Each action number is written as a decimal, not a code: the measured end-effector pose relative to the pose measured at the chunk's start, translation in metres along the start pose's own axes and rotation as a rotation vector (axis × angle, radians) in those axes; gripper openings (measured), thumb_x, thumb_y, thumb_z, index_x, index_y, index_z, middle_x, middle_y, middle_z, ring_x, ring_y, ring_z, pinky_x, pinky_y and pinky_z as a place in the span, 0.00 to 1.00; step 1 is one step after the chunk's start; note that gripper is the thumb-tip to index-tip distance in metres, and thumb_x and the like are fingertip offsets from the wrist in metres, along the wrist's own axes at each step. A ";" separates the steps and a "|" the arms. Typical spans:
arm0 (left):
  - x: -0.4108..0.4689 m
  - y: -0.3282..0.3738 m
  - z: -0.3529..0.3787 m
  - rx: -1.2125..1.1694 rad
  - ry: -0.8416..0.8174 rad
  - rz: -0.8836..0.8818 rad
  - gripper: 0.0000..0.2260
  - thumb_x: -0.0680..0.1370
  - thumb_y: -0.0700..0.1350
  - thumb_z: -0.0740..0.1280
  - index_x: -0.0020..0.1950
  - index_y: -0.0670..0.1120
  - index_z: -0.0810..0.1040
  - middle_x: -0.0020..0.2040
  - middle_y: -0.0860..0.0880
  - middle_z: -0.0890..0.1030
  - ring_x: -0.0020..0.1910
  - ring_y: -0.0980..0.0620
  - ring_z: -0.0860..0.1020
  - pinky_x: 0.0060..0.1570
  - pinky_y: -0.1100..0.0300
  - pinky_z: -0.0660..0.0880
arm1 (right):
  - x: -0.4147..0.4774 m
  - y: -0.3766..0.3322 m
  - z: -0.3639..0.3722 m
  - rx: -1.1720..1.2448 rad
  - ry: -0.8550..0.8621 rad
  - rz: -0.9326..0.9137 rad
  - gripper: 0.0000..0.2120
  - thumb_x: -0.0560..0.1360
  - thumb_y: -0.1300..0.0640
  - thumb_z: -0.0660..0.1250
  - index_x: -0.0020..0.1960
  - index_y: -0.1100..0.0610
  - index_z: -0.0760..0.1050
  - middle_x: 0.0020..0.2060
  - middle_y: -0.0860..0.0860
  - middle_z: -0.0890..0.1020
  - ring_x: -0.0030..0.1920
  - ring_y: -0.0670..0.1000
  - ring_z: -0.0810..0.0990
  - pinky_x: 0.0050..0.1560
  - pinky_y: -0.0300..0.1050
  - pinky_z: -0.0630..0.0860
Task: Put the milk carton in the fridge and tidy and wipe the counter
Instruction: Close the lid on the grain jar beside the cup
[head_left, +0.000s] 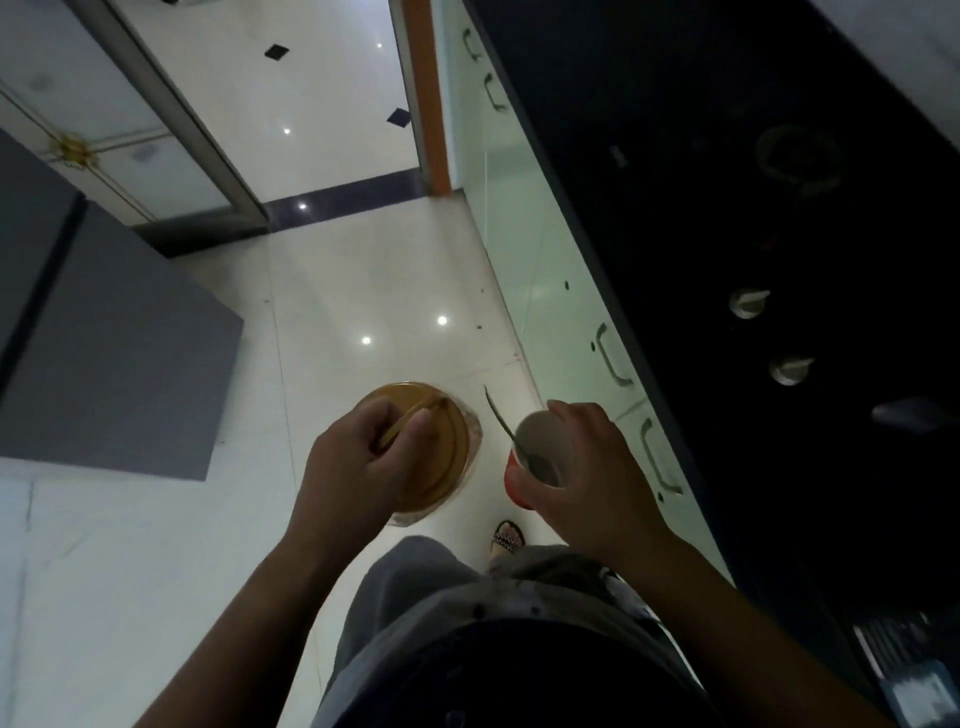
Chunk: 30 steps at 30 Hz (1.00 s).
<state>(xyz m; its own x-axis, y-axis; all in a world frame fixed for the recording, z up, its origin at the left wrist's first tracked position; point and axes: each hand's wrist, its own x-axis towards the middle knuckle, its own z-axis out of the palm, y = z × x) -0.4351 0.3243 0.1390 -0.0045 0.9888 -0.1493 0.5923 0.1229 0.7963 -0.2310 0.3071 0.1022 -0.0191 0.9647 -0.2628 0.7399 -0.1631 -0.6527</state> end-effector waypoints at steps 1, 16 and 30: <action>0.017 0.001 -0.006 -0.006 0.015 0.001 0.15 0.71 0.59 0.61 0.41 0.47 0.76 0.35 0.49 0.79 0.35 0.55 0.77 0.31 0.67 0.72 | 0.015 -0.005 -0.003 -0.005 0.004 0.001 0.34 0.69 0.40 0.67 0.69 0.50 0.58 0.63 0.46 0.66 0.60 0.47 0.68 0.55 0.45 0.73; 0.370 0.036 -0.096 -0.044 -0.136 0.172 0.11 0.69 0.59 0.60 0.40 0.53 0.75 0.38 0.53 0.78 0.40 0.52 0.77 0.34 0.63 0.70 | 0.327 -0.117 -0.051 0.023 0.234 0.071 0.35 0.68 0.40 0.68 0.70 0.48 0.58 0.63 0.44 0.66 0.60 0.45 0.66 0.53 0.41 0.70; 0.690 0.125 -0.079 0.013 -0.157 0.244 0.11 0.76 0.53 0.63 0.45 0.47 0.78 0.38 0.52 0.79 0.40 0.50 0.77 0.35 0.62 0.70 | 0.574 -0.109 -0.137 0.132 0.397 0.247 0.37 0.65 0.41 0.72 0.69 0.49 0.63 0.63 0.45 0.67 0.63 0.47 0.66 0.57 0.41 0.68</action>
<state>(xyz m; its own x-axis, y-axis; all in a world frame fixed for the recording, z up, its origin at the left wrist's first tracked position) -0.4275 1.0290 0.1819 0.2632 0.9638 -0.0436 0.5705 -0.1191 0.8126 -0.2299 0.9070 0.1199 0.4239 0.8938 -0.1463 0.5979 -0.3975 -0.6961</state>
